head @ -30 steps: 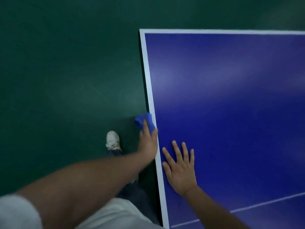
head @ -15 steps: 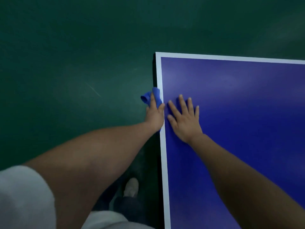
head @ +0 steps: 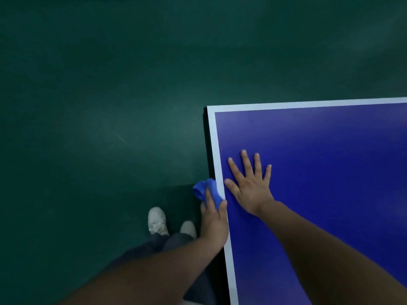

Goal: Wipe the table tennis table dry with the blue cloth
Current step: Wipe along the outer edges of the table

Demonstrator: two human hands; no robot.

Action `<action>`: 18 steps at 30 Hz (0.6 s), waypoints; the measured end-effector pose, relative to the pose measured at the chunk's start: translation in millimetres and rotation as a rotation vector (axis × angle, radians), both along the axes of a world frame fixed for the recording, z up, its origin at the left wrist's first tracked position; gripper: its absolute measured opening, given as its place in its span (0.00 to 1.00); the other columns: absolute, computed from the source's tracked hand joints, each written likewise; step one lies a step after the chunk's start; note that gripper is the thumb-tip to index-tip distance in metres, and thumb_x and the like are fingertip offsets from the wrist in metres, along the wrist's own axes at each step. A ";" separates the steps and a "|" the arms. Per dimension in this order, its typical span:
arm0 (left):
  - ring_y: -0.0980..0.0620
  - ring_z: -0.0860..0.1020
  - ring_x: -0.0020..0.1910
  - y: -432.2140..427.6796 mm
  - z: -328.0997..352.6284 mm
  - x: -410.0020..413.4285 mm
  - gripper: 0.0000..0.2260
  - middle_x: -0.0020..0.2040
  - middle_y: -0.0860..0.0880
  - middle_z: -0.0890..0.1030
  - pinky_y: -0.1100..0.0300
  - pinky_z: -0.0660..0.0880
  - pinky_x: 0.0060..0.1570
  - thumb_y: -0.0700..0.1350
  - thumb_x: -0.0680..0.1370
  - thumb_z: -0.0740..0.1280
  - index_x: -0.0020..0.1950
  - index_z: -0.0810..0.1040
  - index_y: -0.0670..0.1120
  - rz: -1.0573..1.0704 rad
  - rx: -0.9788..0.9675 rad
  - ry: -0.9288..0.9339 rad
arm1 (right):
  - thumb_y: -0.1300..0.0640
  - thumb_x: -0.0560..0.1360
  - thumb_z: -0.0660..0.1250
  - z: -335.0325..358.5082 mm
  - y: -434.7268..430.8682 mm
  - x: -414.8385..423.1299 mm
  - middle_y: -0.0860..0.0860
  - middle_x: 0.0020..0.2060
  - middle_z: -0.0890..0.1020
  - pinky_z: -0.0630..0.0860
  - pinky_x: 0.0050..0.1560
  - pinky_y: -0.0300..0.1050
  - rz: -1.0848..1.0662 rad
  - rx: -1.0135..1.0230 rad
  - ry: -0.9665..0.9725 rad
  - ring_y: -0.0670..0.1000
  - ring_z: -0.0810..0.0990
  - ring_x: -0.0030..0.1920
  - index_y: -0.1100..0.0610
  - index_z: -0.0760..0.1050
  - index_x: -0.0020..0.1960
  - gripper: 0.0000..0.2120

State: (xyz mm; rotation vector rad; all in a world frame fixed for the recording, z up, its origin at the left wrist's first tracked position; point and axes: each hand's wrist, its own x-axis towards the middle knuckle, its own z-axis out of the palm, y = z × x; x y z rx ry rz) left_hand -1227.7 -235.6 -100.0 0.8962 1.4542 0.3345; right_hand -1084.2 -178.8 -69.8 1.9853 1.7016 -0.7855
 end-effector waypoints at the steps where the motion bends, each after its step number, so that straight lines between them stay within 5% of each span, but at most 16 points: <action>1: 0.46 0.63 0.75 10.4 -0.1 1.2 0.29 0.79 0.42 0.56 0.61 0.62 0.65 0.53 0.85 0.57 0.81 0.44 0.56 0.000 0.015 0.005 | 0.29 0.75 0.32 0.9 1.0 -0.3 0.42 0.68 0.16 0.26 0.72 0.67 -0.003 -0.006 0.006 0.56 0.18 0.72 0.33 0.17 0.67 0.29; 8: 0.42 0.66 0.73 164.3 -2.5 26.1 0.27 0.78 0.41 0.59 0.55 0.65 0.65 0.54 0.85 0.54 0.82 0.47 0.56 0.040 0.106 0.064 | 0.29 0.76 0.30 -2.9 -3.9 1.9 0.44 0.74 0.22 0.29 0.73 0.68 0.006 0.049 -0.013 0.56 0.20 0.74 0.35 0.23 0.73 0.30; 13: 0.40 0.71 0.68 215.7 -5.4 38.7 0.26 0.75 0.42 0.66 0.55 0.67 0.61 0.53 0.85 0.56 0.82 0.51 0.56 0.133 0.134 0.092 | 0.33 0.82 0.43 -7.3 -11.0 -3.4 0.50 0.82 0.51 0.49 0.74 0.72 -0.039 0.202 -0.059 0.62 0.48 0.81 0.39 0.47 0.81 0.29; 18: 0.41 0.70 0.71 191.0 -6.1 20.1 0.27 0.75 0.42 0.68 0.46 0.68 0.69 0.59 0.84 0.55 0.81 0.50 0.58 -0.013 -0.018 0.091 | 0.33 0.82 0.46 -11.1 -10.4 -1.8 0.52 0.79 0.61 0.54 0.72 0.74 -0.036 0.359 -0.033 0.63 0.56 0.79 0.42 0.59 0.78 0.28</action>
